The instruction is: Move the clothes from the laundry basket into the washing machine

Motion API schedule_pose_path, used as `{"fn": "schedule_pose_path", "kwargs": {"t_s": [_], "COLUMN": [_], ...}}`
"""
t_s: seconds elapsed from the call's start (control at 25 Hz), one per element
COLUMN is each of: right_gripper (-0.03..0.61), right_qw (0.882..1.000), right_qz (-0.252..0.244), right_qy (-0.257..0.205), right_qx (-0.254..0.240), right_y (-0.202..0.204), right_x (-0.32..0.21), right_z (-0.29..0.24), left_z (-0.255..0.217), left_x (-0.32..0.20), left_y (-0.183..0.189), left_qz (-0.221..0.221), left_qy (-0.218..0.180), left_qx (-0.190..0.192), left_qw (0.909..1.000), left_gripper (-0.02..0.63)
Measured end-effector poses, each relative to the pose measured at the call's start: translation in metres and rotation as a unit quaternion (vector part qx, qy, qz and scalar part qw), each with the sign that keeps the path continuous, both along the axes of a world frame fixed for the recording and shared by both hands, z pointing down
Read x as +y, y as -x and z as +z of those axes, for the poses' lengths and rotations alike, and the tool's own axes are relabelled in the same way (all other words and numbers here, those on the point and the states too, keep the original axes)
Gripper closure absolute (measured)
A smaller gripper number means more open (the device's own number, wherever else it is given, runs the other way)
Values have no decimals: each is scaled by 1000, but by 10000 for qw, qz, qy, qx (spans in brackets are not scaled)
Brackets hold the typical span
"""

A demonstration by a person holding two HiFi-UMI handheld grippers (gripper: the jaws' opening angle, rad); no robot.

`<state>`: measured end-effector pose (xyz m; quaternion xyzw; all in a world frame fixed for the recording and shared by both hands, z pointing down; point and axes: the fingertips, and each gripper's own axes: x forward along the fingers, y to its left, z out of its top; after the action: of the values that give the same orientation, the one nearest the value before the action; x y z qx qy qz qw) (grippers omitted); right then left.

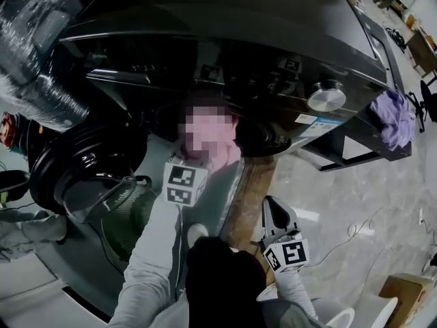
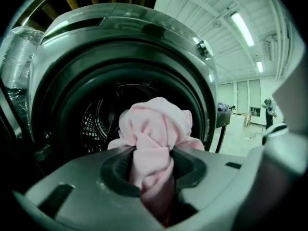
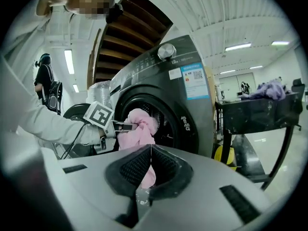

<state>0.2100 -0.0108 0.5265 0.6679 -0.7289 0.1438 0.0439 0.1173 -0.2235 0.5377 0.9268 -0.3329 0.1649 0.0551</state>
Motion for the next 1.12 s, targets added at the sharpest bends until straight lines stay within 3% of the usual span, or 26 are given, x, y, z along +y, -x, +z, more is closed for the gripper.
{"fn": "schedule_pose_path", "kwargs": {"t_s": [0.24, 0.56, 0.76, 0.92, 1.0, 1.08, 1.12], "right_gripper": [561, 561, 561, 561, 561, 561, 561], "right_qw": [9996, 9987, 9985, 9988, 9989, 9991, 9992], "right_qz": [160, 276, 310, 283, 295, 295, 298], "right_qy": [-206, -429, -450, -400, -363, -280, -243], "right_qx": [-78, -73, -12, 21, -15, -72, -107], "right_y": [8, 11, 8, 9, 8, 8, 9], "right_x": [-19, -28, -29, -25, -22, -17, -14], "right_z": [46, 82, 99, 108, 112, 114, 115], "left_z": [26, 52, 81, 70, 77, 94, 99], "left_x": [-53, -97, -115, -146, -153, -150, -147], "left_y": [-16, -38, -51, -70, -76, -77, -73], "left_qz": [60, 96, 172, 137, 137, 219, 220], "left_qy": [-434, -664, -921, -1300, -1260, -1041, -956], "left_qx": [251, 495, 226, 63, -80, -164, -145], "left_qw": [9987, 9965, 9953, 9914, 9919, 9942, 9951], "left_gripper": [460, 460, 451, 449, 410, 258, 241]}}
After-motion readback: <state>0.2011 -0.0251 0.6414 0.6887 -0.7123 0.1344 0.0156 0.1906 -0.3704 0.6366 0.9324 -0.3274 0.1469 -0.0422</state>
